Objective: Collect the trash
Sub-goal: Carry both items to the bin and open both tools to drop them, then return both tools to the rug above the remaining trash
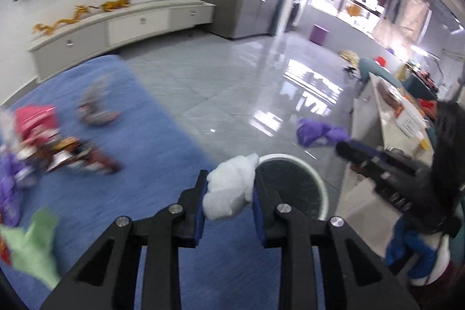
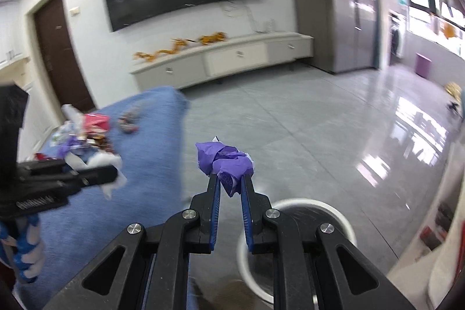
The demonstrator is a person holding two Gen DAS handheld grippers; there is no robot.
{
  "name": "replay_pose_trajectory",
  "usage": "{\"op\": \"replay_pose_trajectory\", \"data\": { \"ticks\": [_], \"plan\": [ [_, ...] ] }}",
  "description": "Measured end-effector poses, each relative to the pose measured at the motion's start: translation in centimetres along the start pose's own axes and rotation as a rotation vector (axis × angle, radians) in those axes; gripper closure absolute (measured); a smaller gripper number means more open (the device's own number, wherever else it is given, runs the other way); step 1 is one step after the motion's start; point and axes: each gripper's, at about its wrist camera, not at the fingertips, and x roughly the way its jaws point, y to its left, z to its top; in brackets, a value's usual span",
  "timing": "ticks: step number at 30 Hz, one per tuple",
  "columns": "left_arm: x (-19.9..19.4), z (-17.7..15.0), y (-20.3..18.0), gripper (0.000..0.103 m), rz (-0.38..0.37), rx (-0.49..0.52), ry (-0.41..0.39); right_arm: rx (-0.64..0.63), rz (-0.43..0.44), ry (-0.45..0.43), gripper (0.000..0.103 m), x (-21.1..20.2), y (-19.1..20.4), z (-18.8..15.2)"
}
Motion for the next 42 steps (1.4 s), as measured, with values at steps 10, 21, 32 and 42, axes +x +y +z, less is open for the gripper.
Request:
{"op": "replay_pose_trajectory", "data": {
  "ticks": [10,21,32,42],
  "plan": [
    [9.3,3.9,-8.4,0.07,-0.079,0.099,0.123,0.187,-0.119,0.155,0.087,2.9,-8.4,-3.9],
    [12.4,4.7,-10.1,0.05,-0.155,0.052,0.173,0.274,-0.182,0.188,0.072,3.4,-12.1,-4.9],
    [6.0,3.8,-7.1,0.05,-0.049,0.014,0.047,0.21,-0.154,0.101,0.072,0.7,-8.6,-1.7],
    [-2.9,2.5,-1.7,0.05,0.09,-0.042,-0.118,0.058,-0.047,0.02,0.072,-1.5,-0.3,2.2]
  ]
}}
